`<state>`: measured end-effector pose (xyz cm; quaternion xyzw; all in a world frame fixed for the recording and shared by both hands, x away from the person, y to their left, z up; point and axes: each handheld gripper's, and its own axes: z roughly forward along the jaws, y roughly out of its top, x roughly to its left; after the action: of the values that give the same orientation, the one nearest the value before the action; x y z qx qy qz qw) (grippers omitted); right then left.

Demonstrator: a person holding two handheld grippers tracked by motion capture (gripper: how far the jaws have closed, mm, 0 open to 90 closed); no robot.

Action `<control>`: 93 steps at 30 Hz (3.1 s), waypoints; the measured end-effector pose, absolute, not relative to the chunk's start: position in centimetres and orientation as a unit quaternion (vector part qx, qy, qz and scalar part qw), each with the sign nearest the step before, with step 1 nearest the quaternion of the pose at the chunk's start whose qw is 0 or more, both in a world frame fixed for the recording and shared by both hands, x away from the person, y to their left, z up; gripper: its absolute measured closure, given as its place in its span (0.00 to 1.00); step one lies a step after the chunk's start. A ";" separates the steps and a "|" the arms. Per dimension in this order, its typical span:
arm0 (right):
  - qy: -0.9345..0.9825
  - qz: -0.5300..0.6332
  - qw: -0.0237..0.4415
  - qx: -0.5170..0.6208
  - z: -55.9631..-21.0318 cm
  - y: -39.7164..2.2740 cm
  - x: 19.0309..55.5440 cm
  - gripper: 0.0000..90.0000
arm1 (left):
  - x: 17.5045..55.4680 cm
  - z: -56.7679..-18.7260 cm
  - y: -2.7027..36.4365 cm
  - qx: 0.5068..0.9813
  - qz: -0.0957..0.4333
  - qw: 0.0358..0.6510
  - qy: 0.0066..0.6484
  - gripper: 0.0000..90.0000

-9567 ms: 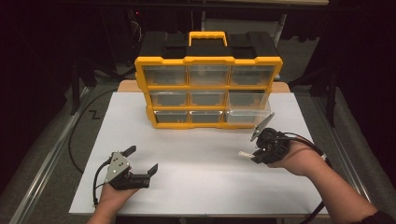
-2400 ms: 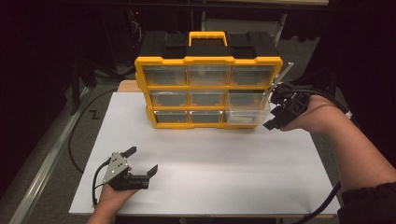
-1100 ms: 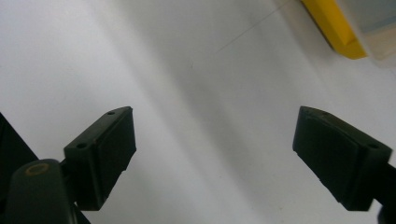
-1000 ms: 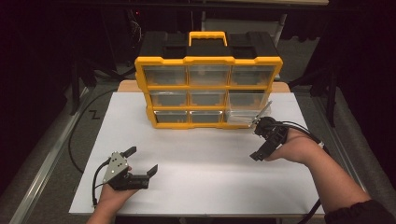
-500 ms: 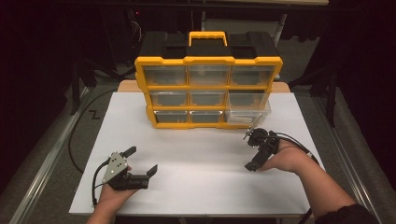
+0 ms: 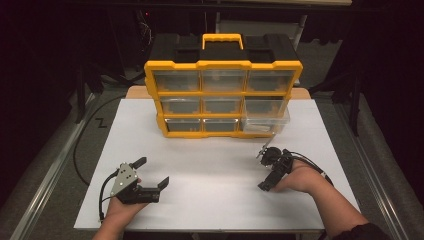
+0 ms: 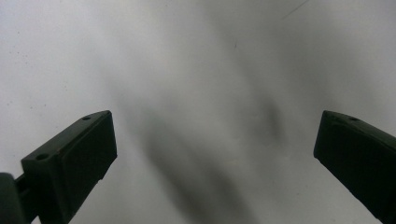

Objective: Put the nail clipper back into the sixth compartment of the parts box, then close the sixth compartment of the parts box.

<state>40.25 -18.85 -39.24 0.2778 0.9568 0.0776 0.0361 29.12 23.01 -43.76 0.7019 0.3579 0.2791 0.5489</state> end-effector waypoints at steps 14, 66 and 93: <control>0.935 0.178 0.074 0.298 -39.8 -19.1 39.5 0.01 | 29.0 -43.8 23.0 0.705 0.280 0.544 0.358 0.00; 0.779 0.479 0.207 0.349 -42.2 -22.1 35.3 0.01 | 29.4 -44.0 22.4 0.716 0.284 0.524 0.363 0.00; 0.770 0.485 0.223 0.348 -42.5 -23.2 34.4 0.46 | 29.3 -43.7 22.5 0.710 0.280 0.534 0.363 0.00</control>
<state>34.38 -23.17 -42.46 0.3483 0.7702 0.4854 0.2235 29.33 22.51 -43.69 0.7102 0.3625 0.2804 0.5344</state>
